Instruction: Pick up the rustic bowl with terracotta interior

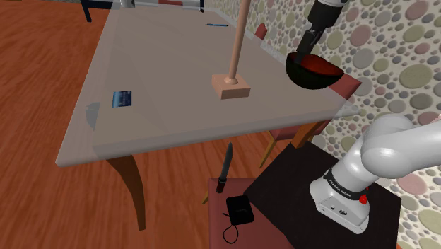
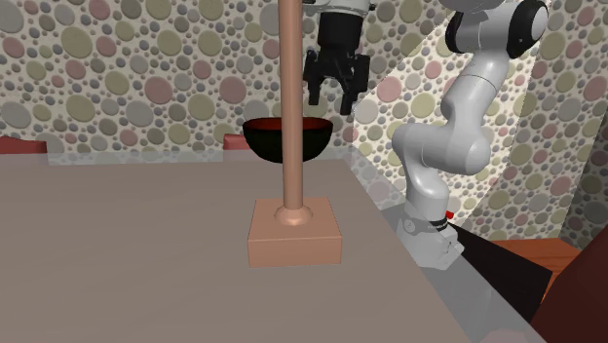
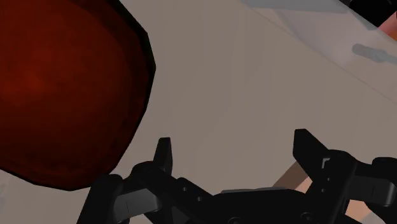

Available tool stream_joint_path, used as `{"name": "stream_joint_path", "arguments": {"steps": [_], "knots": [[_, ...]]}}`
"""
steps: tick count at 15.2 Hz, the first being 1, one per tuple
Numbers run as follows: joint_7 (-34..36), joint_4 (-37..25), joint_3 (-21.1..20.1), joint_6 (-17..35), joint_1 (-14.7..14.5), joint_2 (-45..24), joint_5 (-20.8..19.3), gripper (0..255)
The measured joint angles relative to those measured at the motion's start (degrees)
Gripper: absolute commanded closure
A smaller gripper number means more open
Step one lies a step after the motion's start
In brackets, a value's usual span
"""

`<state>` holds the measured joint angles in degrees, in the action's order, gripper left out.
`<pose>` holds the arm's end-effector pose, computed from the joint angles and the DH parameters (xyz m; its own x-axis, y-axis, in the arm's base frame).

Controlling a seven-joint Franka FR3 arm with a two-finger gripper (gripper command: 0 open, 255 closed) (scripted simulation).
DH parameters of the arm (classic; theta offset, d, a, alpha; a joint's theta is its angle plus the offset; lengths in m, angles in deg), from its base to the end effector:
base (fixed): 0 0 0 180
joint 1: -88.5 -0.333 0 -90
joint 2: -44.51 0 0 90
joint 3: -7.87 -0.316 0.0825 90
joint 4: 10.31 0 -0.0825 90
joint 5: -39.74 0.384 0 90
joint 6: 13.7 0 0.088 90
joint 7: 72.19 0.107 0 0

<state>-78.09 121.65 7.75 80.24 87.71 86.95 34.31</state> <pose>0.3270 -0.0041 0.6082 0.9900 0.1241 0.0665 0.1169 -0.9877 0.1034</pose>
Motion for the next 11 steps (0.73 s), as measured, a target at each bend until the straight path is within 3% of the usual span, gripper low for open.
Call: {"name": "stream_joint_path", "arguments": {"steps": [11], "knots": [[-4.8, 7.5, 6.3, 2.9, 4.3, 5.5, -6.4, 0]]}}
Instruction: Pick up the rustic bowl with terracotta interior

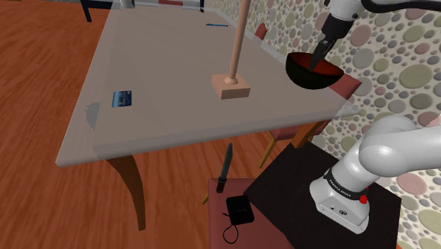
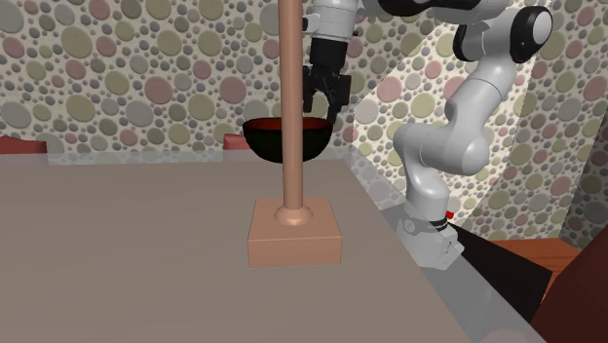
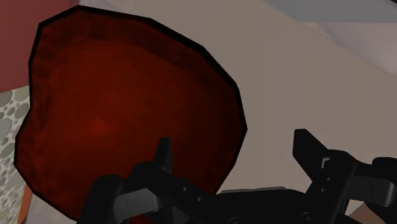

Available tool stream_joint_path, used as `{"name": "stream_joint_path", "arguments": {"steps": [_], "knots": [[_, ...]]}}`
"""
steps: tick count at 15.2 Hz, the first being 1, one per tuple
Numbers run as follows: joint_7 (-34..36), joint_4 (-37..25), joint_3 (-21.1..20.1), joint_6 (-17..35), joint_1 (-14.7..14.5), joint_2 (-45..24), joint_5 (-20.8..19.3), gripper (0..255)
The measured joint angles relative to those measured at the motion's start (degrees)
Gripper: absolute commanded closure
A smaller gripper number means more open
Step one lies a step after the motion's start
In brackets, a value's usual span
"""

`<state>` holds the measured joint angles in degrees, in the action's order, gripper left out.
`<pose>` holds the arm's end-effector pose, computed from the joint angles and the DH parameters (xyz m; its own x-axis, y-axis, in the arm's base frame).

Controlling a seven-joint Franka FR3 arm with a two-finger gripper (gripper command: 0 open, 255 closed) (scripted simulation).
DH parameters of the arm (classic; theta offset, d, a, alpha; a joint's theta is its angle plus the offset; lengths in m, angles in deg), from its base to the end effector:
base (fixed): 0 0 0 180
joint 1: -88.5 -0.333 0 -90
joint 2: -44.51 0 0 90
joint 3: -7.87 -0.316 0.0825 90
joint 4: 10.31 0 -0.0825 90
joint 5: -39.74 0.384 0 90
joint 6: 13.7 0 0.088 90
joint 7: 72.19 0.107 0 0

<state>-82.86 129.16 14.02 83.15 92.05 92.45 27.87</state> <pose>0.2970 -0.0798 0.5786 0.9956 0.0684 0.0639 0.0589 -0.9882 0.1414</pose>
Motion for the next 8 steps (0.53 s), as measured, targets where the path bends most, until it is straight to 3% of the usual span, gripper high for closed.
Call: {"name": "stream_joint_path", "arguments": {"steps": [6, 7, 8], "knots": [[0.3, 4.8, 0.5, 3.7, 0.3, 1.1, -0.6, 0], [0.4, 5.0, 0.5, 3.9, 0.3, 1.1, -0.6, 255], [0.4, 5.0, 0.6, 4.0, 0.3, 1.1, -0.6, 255]]}}
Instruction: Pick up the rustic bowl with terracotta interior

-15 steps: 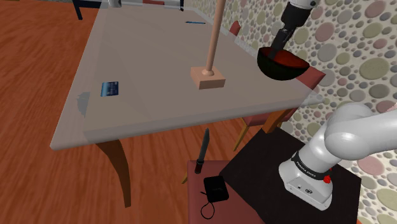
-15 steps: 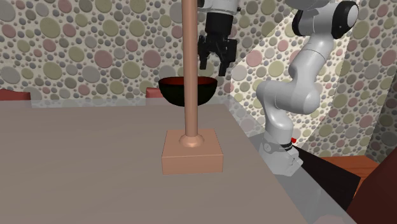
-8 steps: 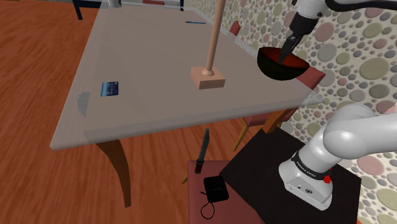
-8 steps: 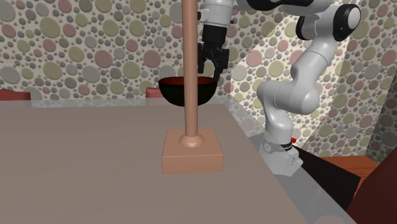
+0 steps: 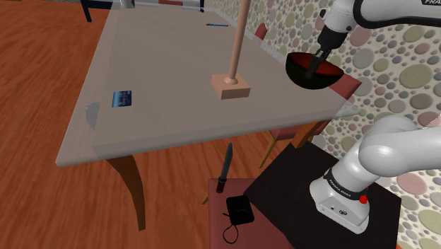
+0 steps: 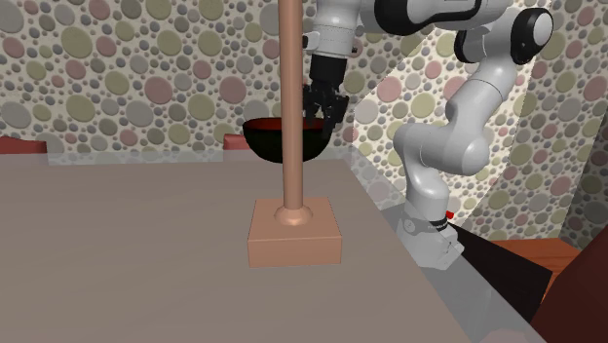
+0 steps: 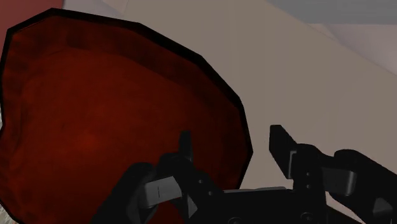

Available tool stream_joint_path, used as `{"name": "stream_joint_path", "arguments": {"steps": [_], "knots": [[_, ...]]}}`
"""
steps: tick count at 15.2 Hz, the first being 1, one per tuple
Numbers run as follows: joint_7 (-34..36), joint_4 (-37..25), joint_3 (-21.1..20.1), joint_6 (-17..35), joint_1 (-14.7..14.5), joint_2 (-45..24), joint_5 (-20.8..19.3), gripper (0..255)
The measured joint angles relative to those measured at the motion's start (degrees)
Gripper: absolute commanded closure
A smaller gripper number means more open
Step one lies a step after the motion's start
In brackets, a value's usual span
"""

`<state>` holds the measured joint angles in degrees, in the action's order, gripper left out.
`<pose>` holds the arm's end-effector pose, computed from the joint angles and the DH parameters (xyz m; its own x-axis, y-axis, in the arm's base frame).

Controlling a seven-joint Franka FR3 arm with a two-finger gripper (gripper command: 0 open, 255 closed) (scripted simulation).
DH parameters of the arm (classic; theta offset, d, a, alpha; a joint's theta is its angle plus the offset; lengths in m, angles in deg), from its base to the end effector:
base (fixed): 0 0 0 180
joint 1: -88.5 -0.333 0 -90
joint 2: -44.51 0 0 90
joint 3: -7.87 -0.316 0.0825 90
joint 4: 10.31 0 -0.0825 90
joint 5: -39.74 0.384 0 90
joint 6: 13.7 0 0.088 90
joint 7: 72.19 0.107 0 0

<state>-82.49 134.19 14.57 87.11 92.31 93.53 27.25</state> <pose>0.2956 -0.0813 0.5481 0.9956 0.0681 0.0640 0.0584 -0.9881 0.1421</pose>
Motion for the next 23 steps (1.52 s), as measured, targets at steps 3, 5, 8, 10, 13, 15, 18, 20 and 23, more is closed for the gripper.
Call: {"name": "stream_joint_path", "arguments": {"steps": [3, 5, 8, 10, 13, 15, 18, 20, 23], "knots": [[0.0, 0.0, 0.0, 0.1, 0.0, 0.0, 0.0, 255], [0.0, 0.0, 0.0, 0.1, 0.0, 0.0, 0.0, 255], [0.0, 0.0, 0.0, 0.1, 0.0, 0.0, 0.0, 255], [-0.1, -0.3, 0.0, -0.2, 0.0, 0.0, 0.0, 255], [-0.4, -2.3, -0.1, -2.0, 0.0, -0.4, 0.2, 255], [-0.5, -4.0, -0.3, -3.5, -0.1, -0.6, 0.4, 255], [-0.7, -6.7, -0.6, -5.6, -0.2, -1.2, 0.7, 255], [-0.8, -8.4, -0.8, -6.8, -0.3, -1.6, 0.9, 255], [-1.2, -11.3, -0.8, -8.8, -0.3, -2.6, 1.0, 255]]}}
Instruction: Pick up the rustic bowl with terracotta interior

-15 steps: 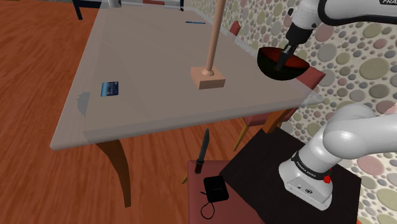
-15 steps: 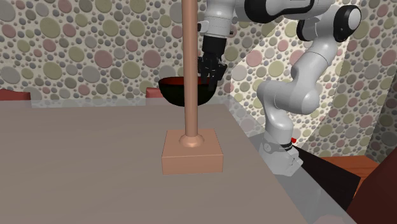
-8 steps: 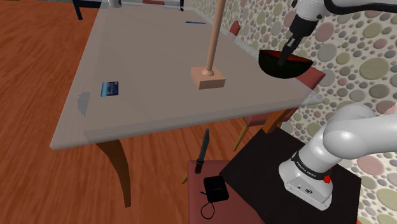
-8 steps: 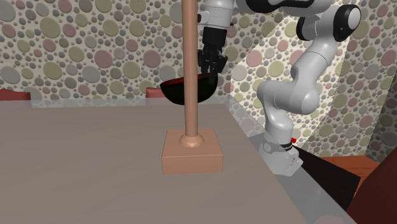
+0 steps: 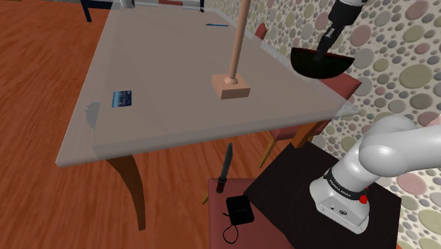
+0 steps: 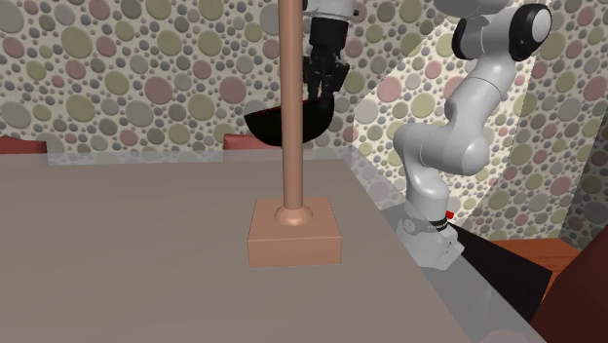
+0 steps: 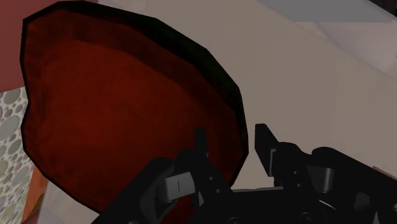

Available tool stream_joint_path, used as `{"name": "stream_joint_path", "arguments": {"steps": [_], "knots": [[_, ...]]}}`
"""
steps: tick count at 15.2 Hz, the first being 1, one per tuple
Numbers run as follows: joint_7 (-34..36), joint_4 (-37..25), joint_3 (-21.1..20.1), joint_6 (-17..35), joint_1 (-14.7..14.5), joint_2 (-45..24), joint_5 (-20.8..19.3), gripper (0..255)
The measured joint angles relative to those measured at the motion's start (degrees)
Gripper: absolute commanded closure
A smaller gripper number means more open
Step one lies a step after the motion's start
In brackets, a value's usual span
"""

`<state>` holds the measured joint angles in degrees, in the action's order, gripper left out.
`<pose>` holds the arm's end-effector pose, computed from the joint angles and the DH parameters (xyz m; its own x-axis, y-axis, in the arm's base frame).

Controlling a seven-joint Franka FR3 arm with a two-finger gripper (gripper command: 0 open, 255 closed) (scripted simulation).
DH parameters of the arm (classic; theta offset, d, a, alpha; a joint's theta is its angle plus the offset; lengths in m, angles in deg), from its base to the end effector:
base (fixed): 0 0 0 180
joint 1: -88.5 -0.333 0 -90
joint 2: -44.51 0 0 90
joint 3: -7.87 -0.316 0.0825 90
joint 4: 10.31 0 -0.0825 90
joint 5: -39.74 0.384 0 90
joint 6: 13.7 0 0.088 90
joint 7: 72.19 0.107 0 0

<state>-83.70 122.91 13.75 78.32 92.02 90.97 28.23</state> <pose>0.2964 -0.0816 0.6150 0.9958 0.0677 0.0617 0.0584 -0.9883 0.1411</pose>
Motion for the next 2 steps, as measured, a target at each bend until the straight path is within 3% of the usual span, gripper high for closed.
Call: {"name": "stream_joint_path", "arguments": {"steps": [2], "knots": [[-0.3, -1.3, 0.0, -1.0, 0.0, -0.3, 0.0, 255]]}}
